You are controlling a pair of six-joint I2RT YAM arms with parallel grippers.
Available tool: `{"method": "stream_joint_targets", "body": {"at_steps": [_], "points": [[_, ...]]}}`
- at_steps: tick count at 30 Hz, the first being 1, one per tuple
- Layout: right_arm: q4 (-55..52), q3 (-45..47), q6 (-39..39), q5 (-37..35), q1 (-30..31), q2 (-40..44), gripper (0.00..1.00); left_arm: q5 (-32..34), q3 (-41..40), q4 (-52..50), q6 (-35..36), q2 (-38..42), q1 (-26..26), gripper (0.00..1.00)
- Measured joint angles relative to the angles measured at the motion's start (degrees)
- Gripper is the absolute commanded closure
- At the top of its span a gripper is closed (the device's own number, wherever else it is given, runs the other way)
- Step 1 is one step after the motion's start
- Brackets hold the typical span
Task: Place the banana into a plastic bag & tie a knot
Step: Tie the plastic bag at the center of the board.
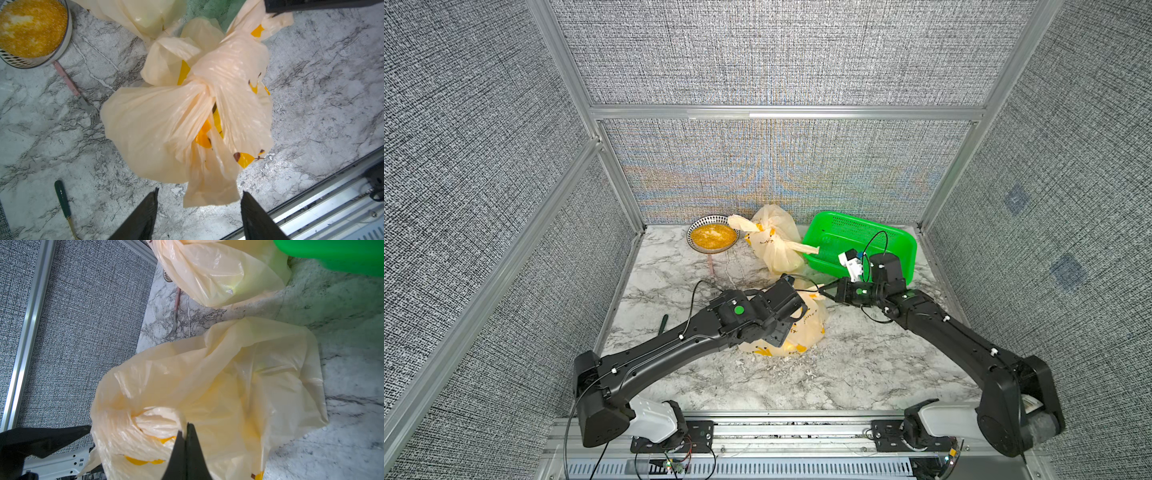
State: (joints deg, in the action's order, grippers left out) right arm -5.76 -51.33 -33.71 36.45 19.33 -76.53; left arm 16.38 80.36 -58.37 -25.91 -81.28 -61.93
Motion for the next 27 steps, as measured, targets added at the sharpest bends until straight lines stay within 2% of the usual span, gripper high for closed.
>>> {"method": "stream_joint_targets", "body": {"at_steps": [4,9,14,16,21,27], "points": [[0.0,0.0,0.0,0.0,0.0,0.0,1.0,-1.8,0.6,1.4,0.5,-1.2,0.0,0.49],[0.0,0.0,0.2,0.0,0.1,0.1,1.0,-1.3,1.0,2.0,0.9,-2.6,0.0,0.74],[0.0,0.0,0.4,0.0,0.1,0.2,1.0,0.5,1.7,1.6,1.3,-3.9,0.1,0.83],[0.0,0.0,0.5,0.0,0.1,0.2,1.0,1.2,2.2,1.2,1.3,-4.7,0.1,1.0],[-0.4,0.0,0.7,-0.5,0.1,0.4,1.0,1.8,4.1,-0.5,1.3,-4.7,0.1,1.0],[-3.0,-1.3,1.4,-4.9,-0.3,2.6,1.0,-1.7,3.8,-0.7,0.8,3.1,3.4,1.0]]}}
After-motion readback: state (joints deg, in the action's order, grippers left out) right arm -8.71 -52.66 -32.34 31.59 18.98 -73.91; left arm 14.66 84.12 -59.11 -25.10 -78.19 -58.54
